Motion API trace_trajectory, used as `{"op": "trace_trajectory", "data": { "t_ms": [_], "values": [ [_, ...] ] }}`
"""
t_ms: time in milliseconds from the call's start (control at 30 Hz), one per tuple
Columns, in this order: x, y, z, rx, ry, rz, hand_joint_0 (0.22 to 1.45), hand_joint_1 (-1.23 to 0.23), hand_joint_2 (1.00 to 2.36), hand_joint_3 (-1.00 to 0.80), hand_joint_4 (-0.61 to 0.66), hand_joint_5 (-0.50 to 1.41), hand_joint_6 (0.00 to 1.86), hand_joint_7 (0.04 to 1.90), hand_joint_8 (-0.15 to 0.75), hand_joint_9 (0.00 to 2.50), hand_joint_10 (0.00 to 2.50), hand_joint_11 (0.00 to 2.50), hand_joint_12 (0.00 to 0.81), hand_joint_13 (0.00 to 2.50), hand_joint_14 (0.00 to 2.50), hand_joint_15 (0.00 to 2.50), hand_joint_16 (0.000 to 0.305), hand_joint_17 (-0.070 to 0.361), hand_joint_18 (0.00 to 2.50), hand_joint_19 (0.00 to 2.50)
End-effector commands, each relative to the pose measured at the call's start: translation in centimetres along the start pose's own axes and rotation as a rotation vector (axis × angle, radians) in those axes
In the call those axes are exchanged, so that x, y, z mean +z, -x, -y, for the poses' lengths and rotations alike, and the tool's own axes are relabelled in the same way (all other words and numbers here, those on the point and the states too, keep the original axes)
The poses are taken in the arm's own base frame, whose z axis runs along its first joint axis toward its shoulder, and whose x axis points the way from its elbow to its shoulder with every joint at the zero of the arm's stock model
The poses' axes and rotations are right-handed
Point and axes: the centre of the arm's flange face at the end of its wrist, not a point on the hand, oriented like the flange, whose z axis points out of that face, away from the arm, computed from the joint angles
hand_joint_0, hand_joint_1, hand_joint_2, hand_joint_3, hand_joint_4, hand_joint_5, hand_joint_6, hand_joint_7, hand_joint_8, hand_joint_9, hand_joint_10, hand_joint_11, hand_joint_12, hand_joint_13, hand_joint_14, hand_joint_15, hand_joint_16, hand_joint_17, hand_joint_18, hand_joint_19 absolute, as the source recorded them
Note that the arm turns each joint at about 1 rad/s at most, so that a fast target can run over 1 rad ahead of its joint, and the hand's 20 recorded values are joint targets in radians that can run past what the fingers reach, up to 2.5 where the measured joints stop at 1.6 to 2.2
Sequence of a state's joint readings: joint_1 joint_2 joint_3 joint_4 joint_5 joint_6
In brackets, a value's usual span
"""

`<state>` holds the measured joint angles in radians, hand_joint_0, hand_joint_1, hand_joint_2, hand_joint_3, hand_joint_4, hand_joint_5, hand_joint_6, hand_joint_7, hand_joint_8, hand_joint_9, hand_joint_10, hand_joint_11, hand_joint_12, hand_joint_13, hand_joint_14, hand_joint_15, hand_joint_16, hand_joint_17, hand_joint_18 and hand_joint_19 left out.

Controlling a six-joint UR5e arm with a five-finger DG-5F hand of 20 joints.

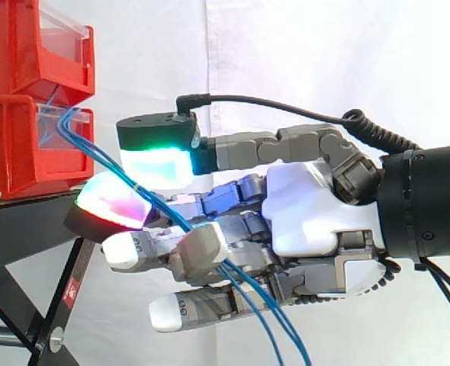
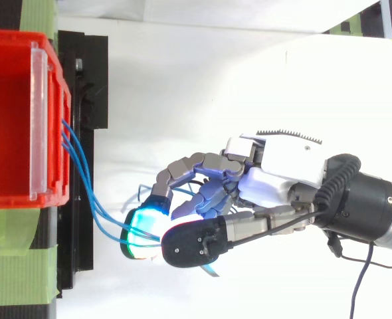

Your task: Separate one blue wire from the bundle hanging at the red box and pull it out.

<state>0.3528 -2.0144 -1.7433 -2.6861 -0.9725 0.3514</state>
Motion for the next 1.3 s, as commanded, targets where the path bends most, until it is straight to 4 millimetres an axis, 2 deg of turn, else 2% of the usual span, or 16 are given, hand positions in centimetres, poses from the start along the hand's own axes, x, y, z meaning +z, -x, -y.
{"op": "trace_trajectory", "data": {
  "t_ms": [0, 267, 333, 600, 767, 900, 1267],
  "values": [
    [0.0, -0.1, -0.1, 0.001, 0.001, -0.002, 0.60, -0.73, 1.00, 0.05, 0.21, -0.14, 0.84, 0.80, 0.440, 0.90, 0.01, 0.49, 0.494, 1.37, 0.04, 1.44, 0.061, 0.137, 0.94, 0.37],
    [0.5, -0.2, -0.8, 0.009, 0.013, 0.000, 0.60, -0.73, 1.00, 0.04, 0.21, -0.14, 0.83, 0.80, 0.436, 0.90, 0.01, 0.51, 0.501, 1.34, 0.21, 1.42, 0.061, 0.138, 0.98, 0.42],
    [1.0, -0.4, -1.6, 0.016, 0.020, 0.004, 0.61, -0.74, 1.00, 0.04, 0.21, -0.14, 0.83, 0.80, 0.435, 0.90, 0.01, 0.51, 0.489, 1.33, 0.23, 1.42, 0.061, 0.138, 0.98, 0.42],
    [0.7, 0.0, -2.0, -0.007, -0.020, 0.020, 0.60, -0.74, 1.00, 0.04, 0.21, -0.14, 0.83, 0.80, 0.433, 0.90, 0.01, 0.51, 0.495, 1.32, 0.23, 1.41, 0.061, 0.138, 0.98, 0.42],
    [0.3, -0.1, -2.9, -0.008, -0.023, 0.021, 0.60, -0.74, 1.00, 0.04, 0.21, -0.14, 0.83, 0.80, 0.429, 0.90, 0.01, 0.53, 0.492, 1.32, 0.23, 1.41, 0.061, 0.137, 0.98, 0.42],
    [0.1, 0.2, -3.0, -0.017, -0.033, 0.028, 0.60, -0.74, 1.00, 0.04, 0.21, -0.14, 0.83, 0.81, 0.438, 1.05, 0.02, 0.84, 0.496, 1.32, 0.23, 1.42, 0.061, 0.136, 0.98, 0.41],
    [0.1, 0.5, -3.3, -0.015, -0.032, 0.033, 0.60, -0.74, 1.00, 0.04, 0.21, -0.14, 0.83, 0.81, 0.427, 1.16, 0.01, 1.16, 0.503, 1.30, 0.29, 1.40, 0.059, 0.133, 0.97, 0.41]
  ]
}}
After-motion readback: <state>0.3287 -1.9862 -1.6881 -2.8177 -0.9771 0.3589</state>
